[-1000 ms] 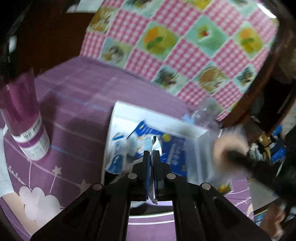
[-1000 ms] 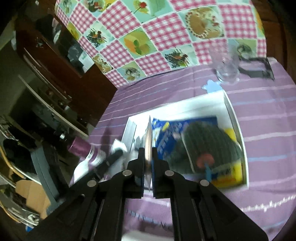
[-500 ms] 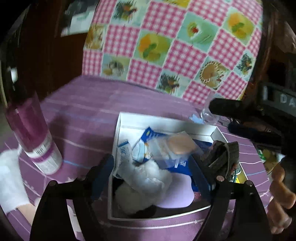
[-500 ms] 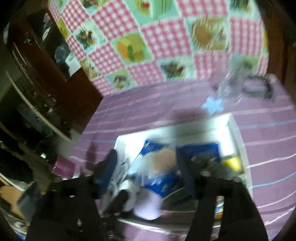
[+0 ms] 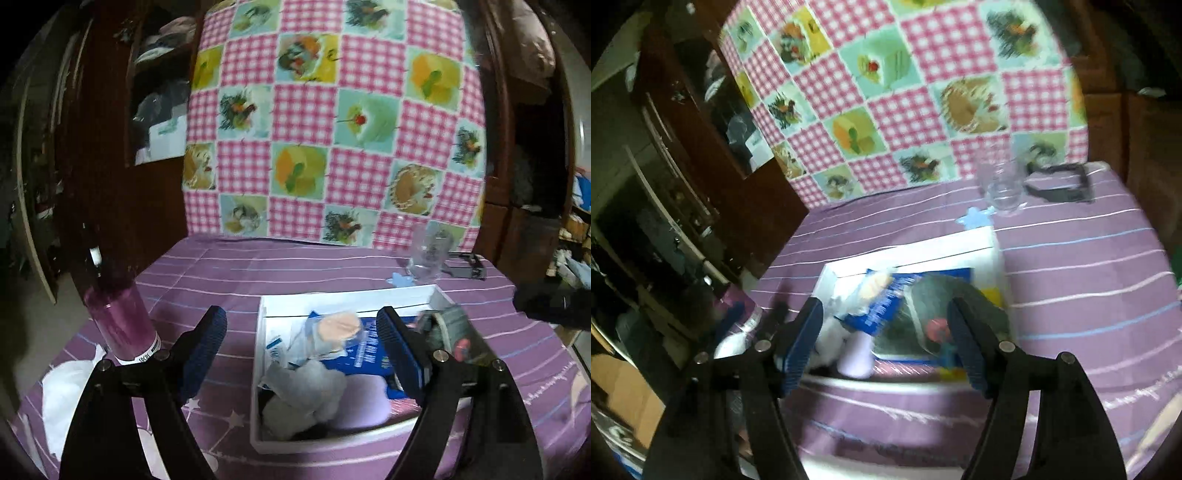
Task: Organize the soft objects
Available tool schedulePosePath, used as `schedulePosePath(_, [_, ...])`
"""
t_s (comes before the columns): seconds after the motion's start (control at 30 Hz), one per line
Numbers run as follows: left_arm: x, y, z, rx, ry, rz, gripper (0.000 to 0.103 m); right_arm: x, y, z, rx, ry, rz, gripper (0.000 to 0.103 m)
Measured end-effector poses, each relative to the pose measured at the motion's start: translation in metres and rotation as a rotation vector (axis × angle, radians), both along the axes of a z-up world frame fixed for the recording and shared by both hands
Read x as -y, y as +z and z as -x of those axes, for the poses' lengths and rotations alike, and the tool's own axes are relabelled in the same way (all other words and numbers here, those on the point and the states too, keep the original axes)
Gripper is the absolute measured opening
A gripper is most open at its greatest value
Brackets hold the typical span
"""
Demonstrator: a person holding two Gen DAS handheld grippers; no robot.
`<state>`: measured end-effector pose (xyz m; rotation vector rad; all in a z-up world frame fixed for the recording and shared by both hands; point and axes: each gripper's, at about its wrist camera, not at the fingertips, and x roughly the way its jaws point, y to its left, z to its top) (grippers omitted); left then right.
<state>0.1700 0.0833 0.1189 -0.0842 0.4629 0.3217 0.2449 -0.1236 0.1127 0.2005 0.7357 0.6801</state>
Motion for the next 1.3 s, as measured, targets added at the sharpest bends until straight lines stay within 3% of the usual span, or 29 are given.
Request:
schedulePosePath(0.1, [0.012, 0.007, 0.012, -0.002, -0.029, 0.036, 0.086, 0.016, 0.001, 0.017, 0.042, 0.011, 0.051, 0.070])
schedulePosePath(0.17, [0.020, 0.005, 0.023, 0.009, 0.024, 0.035, 0.087, 0.028, 0.003, 0.028, 0.062, -0.029, 0.077, 0.070])
schedulePosePath(0.23, [0.028, 0.005, 0.039, 0.029, 0.080, 0.015, 0.092, 0.044, 0.008, 0.046, 0.105, -0.083, 0.064, 0.070])
schedulePosePath(0.3, [0.036, 0.006, 0.059, 0.035, 0.074, 0.000, 0.103, 0.055, 0.009, 0.062, 0.131, -0.087, 0.051, 0.070])
schedulePosePath(0.6, [0.070, -0.020, 0.115, -0.042, -0.003, -0.027, 0.103, 0.053, -0.028, 0.120, 0.258, -0.012, 0.163, 0.070])
schedulePosePath(0.73, [0.075, -0.044, 0.116, -0.075, -0.039, 0.026, 0.103, 0.047, -0.052, 0.117, 0.232, 0.014, 0.188, 0.070])
schedulePosePath(0.83, [0.089, -0.058, 0.111, -0.139, -0.086, -0.008, 0.103, 0.040, -0.068, 0.110, 0.197, -0.021, 0.290, 0.071])
schedulePosePath(0.9, [0.096, -0.062, 0.105, -0.178, -0.126, -0.026, 0.103, 0.045, -0.068, 0.106, 0.178, -0.043, 0.262, 0.072])
schedulePosePath(1.3, [0.097, -0.061, 0.109, -0.163, -0.111, -0.039, 0.103, 0.042, -0.068, 0.113, 0.205, -0.086, 0.330, 0.084])
